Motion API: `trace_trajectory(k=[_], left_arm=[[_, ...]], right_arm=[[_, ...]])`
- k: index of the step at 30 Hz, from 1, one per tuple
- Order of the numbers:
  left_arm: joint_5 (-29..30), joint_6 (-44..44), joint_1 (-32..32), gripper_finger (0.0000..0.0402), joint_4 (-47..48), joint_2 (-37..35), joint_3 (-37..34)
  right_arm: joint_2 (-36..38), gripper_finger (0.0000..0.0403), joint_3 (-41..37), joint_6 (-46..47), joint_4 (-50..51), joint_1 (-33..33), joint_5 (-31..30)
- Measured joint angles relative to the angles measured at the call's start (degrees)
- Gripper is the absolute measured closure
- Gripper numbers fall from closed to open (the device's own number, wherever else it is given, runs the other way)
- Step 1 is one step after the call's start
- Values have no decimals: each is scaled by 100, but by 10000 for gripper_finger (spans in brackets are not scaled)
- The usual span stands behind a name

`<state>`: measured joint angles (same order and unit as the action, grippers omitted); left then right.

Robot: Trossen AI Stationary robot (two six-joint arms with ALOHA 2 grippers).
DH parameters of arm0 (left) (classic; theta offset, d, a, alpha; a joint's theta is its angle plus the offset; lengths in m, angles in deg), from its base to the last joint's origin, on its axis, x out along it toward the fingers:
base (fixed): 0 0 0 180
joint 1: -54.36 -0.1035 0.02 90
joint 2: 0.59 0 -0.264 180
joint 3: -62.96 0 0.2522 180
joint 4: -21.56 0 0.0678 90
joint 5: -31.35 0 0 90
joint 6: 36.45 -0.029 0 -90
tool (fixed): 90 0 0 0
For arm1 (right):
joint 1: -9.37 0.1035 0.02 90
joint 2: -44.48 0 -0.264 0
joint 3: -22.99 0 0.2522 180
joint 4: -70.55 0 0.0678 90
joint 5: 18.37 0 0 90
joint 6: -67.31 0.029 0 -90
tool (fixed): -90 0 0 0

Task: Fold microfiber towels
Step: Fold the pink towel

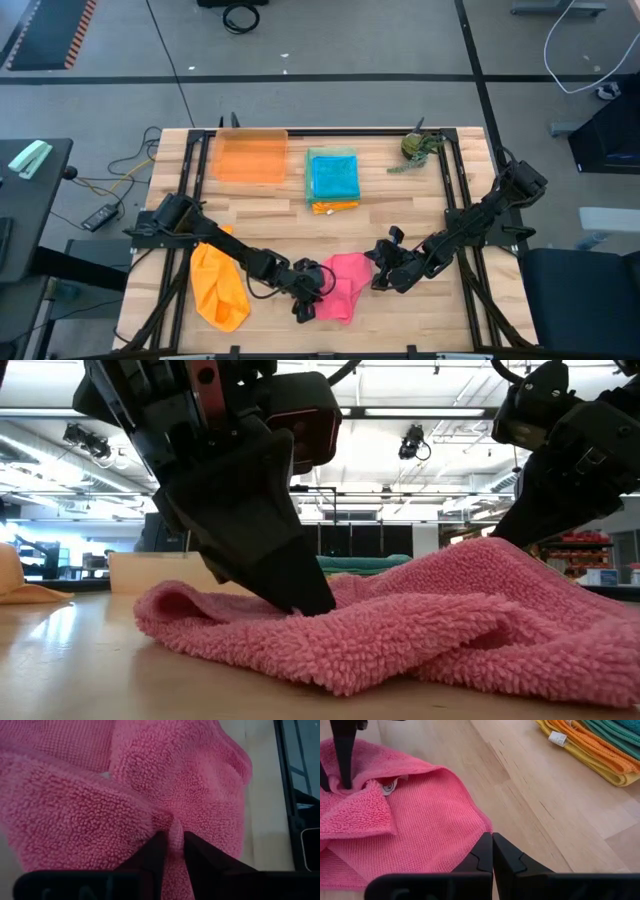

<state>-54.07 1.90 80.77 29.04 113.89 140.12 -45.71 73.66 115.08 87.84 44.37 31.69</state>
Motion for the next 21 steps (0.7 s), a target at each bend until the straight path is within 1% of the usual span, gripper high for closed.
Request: trace_trajectory(k=[4,8,12,15,18,21], left_arm=[[-4,-12,0,342,2,0,0],[-4,-184,0,388,30,-43,-3],[-2,-394,0,388,79,-338,-7],[7,-720,18,392,154,-743,-7],[58,-948,40,393,220,-1248,-7],[298,-1273,90,389,332,-1771,-4]], right_arm=[[0,398,0,0,0,0,0],[0,398,0,-26,0,0,-2],[23,398,0,-177,28,36,-2],[196,398,0,-192,147,115,-3],[558,398,0,-289,306,263,-95],[1073,398,-2,-514,450,451,-303]])
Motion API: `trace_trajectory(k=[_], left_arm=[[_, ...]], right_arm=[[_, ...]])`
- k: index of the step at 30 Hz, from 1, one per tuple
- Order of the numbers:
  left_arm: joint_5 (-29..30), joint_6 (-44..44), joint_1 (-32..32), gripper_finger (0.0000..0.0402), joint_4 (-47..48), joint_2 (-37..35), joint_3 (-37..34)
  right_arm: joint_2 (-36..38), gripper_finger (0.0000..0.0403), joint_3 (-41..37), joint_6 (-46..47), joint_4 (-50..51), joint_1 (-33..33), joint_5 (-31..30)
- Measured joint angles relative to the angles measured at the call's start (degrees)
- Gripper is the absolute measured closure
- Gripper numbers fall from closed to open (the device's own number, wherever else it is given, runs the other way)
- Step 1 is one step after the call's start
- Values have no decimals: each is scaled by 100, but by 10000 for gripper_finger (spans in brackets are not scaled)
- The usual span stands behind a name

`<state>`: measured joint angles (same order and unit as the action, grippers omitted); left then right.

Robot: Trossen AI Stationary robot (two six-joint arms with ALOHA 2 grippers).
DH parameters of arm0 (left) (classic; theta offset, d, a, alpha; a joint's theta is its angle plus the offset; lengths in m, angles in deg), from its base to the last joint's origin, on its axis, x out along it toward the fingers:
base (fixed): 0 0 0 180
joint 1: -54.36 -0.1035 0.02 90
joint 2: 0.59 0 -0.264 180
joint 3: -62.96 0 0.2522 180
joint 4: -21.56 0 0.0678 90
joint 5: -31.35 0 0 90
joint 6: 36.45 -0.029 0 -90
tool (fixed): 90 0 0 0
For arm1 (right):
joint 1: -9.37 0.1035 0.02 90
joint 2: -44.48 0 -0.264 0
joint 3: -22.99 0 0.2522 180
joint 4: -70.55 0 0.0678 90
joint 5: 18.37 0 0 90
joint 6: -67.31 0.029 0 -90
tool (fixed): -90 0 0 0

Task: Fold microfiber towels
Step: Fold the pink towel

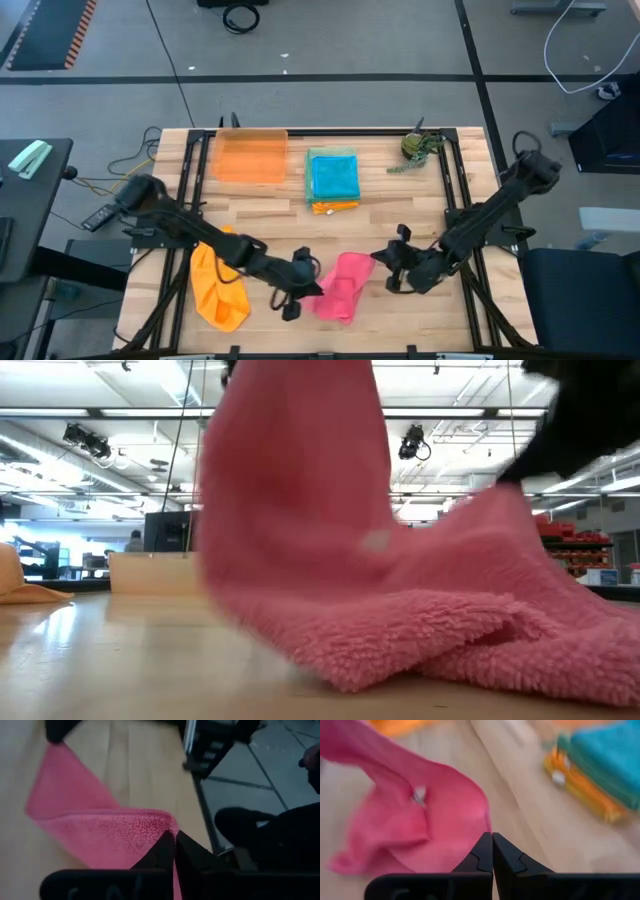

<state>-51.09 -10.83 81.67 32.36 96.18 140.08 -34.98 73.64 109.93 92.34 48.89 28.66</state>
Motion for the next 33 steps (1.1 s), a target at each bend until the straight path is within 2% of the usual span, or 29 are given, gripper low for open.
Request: trace_trajectory(k=[6,13,18,23,29,33], left_arm=[[515,-656,58,394,283,-946,4],[537,-956,55,389,720,-1719,9],[535,-1137,55,393,1282,-1980,7],[535,-1580,54,372,1382,-1995,7],[531,-1740,-103,393,1364,-1995,7],[533,-1729,-179,387,1362,-1995,7]], right_arm=[[1278,398,0,-987,42,241,-174],[3029,398,0,-2128,143,640,-131],[4002,398,0,-2656,99,995,-114],[4312,398,0,-2843,-16,1121,-112],[4302,398,0,-2843,9,1131,-109],[4299,398,0,-2707,9,1131,76]])
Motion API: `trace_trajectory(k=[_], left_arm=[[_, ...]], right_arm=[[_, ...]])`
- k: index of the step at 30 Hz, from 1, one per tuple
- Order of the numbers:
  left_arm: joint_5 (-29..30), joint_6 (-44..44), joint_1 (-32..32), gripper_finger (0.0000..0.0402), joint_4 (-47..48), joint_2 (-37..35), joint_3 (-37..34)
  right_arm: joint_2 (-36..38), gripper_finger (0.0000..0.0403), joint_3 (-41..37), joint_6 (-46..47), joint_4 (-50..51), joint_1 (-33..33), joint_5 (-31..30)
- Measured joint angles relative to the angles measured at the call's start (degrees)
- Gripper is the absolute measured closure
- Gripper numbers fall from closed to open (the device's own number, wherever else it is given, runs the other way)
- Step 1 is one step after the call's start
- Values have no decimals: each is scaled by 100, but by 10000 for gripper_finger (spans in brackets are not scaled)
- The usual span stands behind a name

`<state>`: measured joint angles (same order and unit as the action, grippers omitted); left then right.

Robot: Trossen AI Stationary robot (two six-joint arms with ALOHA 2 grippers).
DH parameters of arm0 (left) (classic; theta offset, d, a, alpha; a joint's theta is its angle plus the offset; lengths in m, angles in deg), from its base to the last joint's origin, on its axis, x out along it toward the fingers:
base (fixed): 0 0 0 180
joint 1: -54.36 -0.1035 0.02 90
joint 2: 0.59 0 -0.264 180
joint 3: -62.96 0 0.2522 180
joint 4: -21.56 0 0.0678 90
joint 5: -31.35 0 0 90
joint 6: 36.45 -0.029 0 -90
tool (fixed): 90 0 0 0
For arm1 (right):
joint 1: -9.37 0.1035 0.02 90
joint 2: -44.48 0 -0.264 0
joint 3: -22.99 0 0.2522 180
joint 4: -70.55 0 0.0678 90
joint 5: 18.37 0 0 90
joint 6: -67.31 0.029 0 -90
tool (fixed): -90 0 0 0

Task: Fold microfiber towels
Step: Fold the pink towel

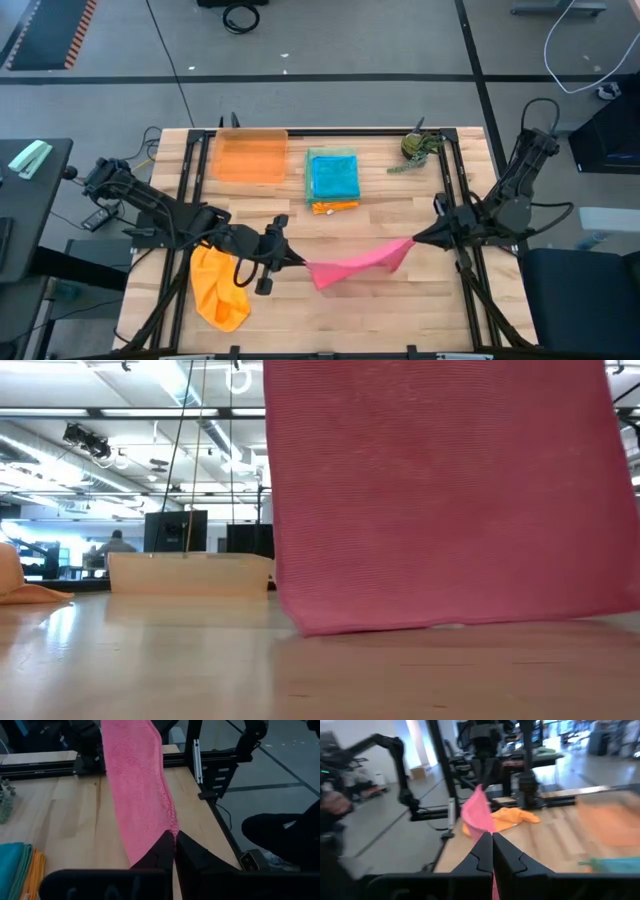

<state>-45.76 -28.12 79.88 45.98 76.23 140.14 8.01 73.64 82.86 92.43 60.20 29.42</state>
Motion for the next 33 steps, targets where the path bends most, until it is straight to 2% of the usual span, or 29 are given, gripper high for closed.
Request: trace_trajectory(k=[5,9,14,16,18,22,26,33], left_arm=[[-50,383,108,375,-46,0,0],[-215,318,511,393,-542,0,0],[-248,-244,951,381,-1074,4,225],[-218,-577,1059,379,-1074,4,465],[-37,-881,1136,386,-936,-8,645],[434,-954,1091,393,-170,-7,573],[558,-502,681,376,46,31,-134],[550,34,-215,394,5,42,-1425]], right_arm=[[-149,398,0,503,-5,86,726],[-449,398,0,757,-285,400,861],[-905,398,244,-307,-1569,741,961],[-1062,398,524,-792,-1640,787,936],[-1206,398,827,-965,-1229,748,709],[-1521,398,1085,-318,340,330,-35],[-1888,398,728,555,1211,-454,-170],[-2325,398,80,631,1294,-1764,-166]])
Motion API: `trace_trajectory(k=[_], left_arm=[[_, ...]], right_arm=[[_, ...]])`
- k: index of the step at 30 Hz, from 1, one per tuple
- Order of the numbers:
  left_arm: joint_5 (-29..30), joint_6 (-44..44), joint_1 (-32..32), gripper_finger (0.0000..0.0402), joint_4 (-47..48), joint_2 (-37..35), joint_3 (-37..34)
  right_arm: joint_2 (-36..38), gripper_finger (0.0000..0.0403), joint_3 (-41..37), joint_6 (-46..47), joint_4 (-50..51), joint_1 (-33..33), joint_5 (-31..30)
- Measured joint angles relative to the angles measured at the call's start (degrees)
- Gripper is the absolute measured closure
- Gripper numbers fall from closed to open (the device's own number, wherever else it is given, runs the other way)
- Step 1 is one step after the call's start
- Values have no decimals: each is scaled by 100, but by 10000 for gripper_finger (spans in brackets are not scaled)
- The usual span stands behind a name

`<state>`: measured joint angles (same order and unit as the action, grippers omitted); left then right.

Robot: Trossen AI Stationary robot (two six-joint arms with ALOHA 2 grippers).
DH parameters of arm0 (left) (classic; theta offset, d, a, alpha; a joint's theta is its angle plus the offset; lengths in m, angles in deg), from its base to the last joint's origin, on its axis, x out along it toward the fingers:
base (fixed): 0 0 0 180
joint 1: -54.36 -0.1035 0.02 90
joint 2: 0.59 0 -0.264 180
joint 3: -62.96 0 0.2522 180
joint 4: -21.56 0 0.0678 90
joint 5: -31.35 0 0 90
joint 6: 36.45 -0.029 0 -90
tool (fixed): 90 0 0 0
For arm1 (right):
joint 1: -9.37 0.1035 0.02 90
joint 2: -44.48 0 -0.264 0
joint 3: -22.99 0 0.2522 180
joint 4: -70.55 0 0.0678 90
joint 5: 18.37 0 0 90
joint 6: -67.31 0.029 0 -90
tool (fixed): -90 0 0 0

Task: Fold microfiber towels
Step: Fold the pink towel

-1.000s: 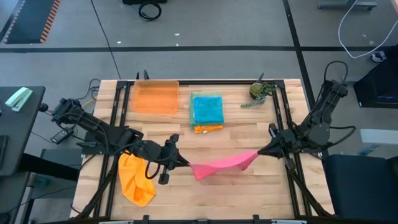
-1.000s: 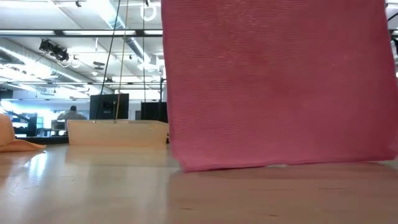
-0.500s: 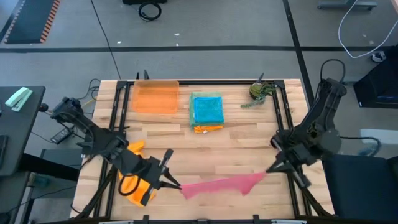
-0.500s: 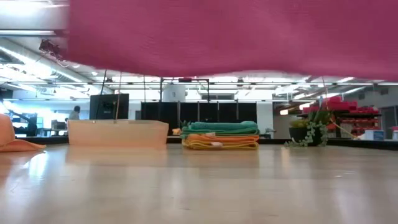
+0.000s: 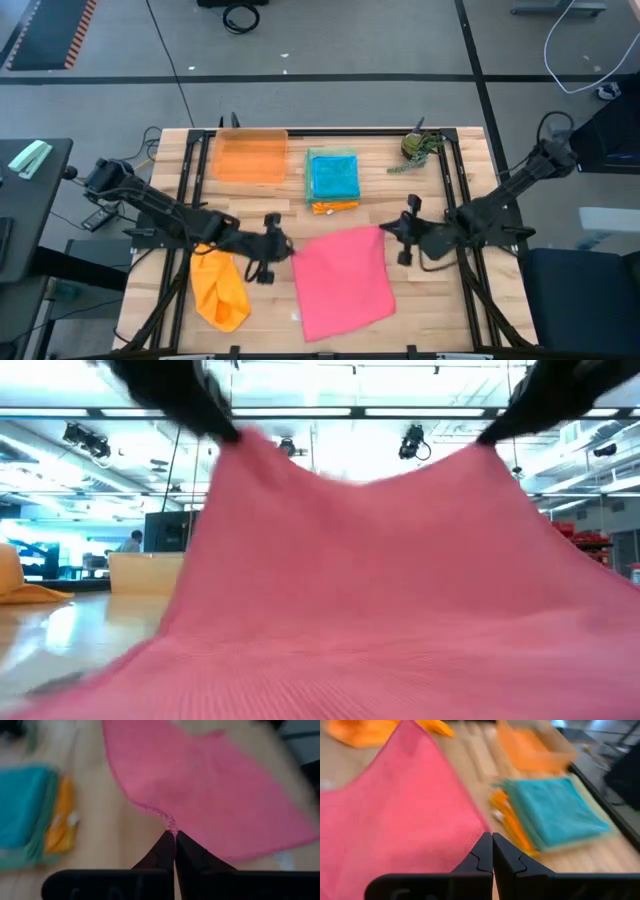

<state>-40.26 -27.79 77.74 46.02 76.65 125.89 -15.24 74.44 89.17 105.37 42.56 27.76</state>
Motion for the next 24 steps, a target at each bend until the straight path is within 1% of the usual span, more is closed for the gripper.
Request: trace_trajectory(k=[2,4,7,11,14,17,20,22,24], left_arm=[[2,63,-245,390,-35,2,-231],[-52,123,-437,379,-121,1,-397],[-337,122,-590,373,-389,2,-595],[-821,211,-575,390,-830,3,-783],[-1150,517,-397,392,-1189,77,-915],[-1287,955,-74,380,-1623,296,-1066],[-1184,1348,274,378,-2049,697,-1121],[-1018,1579,435,385,-2442,1031,-1118],[-982,1742,542,392,-2786,1365,-1121]], right_arm=[[-84,398,-87,-161,-3,-238,79],[-196,398,-164,-213,-2,-421,320],[-416,398,-288,-98,-26,-518,666],[-717,398,-485,212,-265,-450,1050],[-940,398,-570,413,-719,-201,1298],[-1203,398,-585,713,-962,135,1395],[-1490,398,-585,1094,-1162,483,1400],[-1718,398,-587,1345,-1267,664,1377],[-1921,398,-587,1576,-1314,803,1344]])
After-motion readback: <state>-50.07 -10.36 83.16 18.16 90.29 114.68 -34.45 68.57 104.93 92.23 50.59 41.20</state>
